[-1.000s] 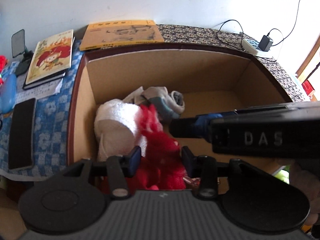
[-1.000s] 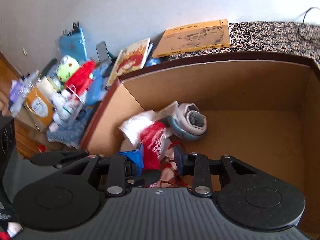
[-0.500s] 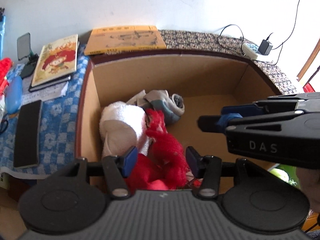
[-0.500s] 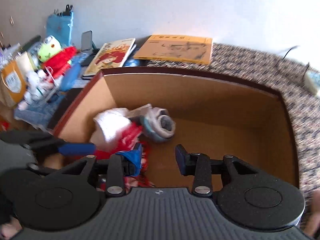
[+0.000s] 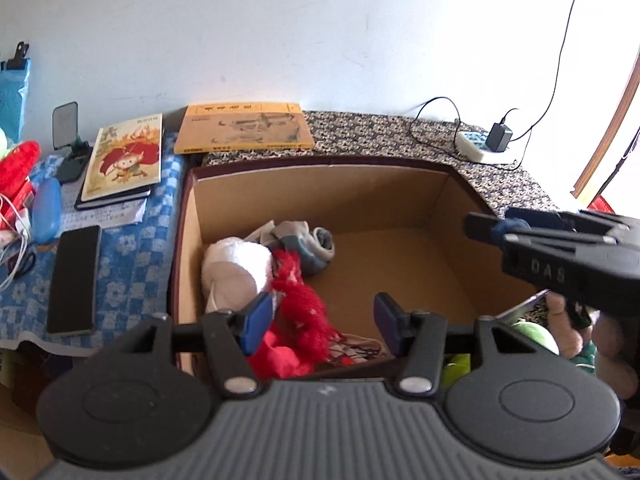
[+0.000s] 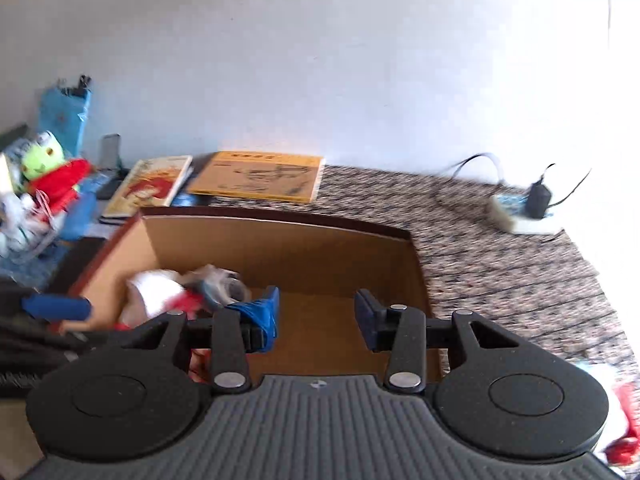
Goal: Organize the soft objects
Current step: 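Withdraw the right gripper from the box toward the green plush toys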
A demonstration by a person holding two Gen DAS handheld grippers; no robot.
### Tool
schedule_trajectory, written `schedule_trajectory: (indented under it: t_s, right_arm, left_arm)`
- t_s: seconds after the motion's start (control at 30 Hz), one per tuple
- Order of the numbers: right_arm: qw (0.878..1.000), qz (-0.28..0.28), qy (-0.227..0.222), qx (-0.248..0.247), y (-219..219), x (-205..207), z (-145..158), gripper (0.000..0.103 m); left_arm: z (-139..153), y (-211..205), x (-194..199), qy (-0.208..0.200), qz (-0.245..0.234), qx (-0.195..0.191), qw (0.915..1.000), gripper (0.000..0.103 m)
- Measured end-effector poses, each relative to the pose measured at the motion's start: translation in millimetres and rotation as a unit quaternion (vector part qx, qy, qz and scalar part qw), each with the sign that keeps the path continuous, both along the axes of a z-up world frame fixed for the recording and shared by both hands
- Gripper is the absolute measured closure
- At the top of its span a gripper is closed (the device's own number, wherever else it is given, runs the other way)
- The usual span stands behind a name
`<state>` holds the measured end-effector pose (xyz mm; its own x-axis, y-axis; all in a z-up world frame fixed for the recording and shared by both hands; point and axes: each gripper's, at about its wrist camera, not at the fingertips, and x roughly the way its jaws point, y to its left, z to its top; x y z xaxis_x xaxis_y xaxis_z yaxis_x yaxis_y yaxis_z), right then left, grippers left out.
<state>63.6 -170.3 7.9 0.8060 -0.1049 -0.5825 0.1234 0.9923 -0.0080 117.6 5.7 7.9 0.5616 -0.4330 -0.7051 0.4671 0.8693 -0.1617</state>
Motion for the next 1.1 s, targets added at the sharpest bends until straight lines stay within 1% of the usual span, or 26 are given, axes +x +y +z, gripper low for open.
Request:
schedule_trajectory:
  t_s: [0.03,0.07,0.17,0.2,0.33,0.4,0.53,0.67,0.8,0.87,0.93,0.97,1.0,1.03,1.1]
  right_arm:
    - [1.0,-0.005,-0.003,-0.018,0.3,-5.4,1.1,0.076]
    - [1.0,-0.009,-0.002,-0.025,-1.2,-10.9,1.9,0.076]
    - [1.0,-0.015,-0.007,-0.016,-6.8,-26.5,1.4,0.075]
    - [1.0,-0.019,-0.01,-0.021,-6.1,-30.6,0.0,0.075]
    - [0.995,-0.058,-0.025,-0.075,3.2,-50.4,-2.6,0.073]
    - [0.994,-0.058,-0.023,-0.094,10.1,-63.8,-5.8,0.073]
    - [0.997,-0.048,-0.016,-0.055,10.5,-82.9,-10.0,0.072]
    - [0.994,-0.078,-0.029,-0.072,12.3,-93.8,-6.4,0.072]
    - [0.995,-0.09,-0.024,-0.046,10.1,-104.9,-9.8,0.071]
    - [0.993,-0.106,-0.025,-0.054,10.7,-110.9,-10.0,0.07]
    - [0.991,-0.112,-0.036,-0.06,12.1,-116.6,-8.3,0.069]
    - [0.99,-0.114,-0.032,-0.071,15.3,-115.9,-9.2,0.068]
    - [0.988,-0.12,-0.021,-0.094,20.1,-114.3,-11.2,0.068]
    - [0.985,-0.125,-0.004,-0.119,24.3,-110.8,-14.6,0.067]
    - [0.98,-0.124,0.036,-0.151,29.2,-103.8,-23.4,0.067]
  left_arm:
    - [1.8,-0.4,-2.3,0.0,0.0,-0.002,1.0,0.047]
    - [3.4,-1.4,-4.7,0.0,0.001,-0.003,1.0,0.046]
    - [5.9,-4.8,-11.8,0.002,0.004,-0.001,1.0,0.046]
    - [6.3,-6.3,-13.9,0.004,0.005,0.0,1.0,0.046]
    - [7.9,-10.4,-25.3,0.001,0.011,0.005,0.9999,0.046]
    - [7.7,-10.7,-30.1,0.004,0.014,0.001,0.9999,0.046]
    - [6.2,-10.0,-37.9,0.012,0.012,-0.006,0.9998,0.045]
    - [3.2,-12.3,-45.7,0.019,0.004,-0.006,0.9998,0.045]
    - [1.4,-18.6,-53.7,0.021,-0.012,-0.005,0.9997,0.045]
    - [1.7,-22.7,-57.6,0.019,-0.022,-0.007,0.9996,0.045]
    - [2.3,-27.7,-60.8,0.017,-0.032,-0.007,0.9993,0.044]
    - [2.4,-30.2,-61.6,0.017,-0.036,-0.006,0.9992,0.044]
    - [2.4,-32.2,-62.6,0.016,-0.04,-0.006,0.999,0.044]
    - [2.5,-34.3,-63.3,0.017,-0.044,-0.006,0.9989,0.044]
    - [3.0,-39.3,-63.7,0.02,-0.048,-0.009,0.9986,0.044]
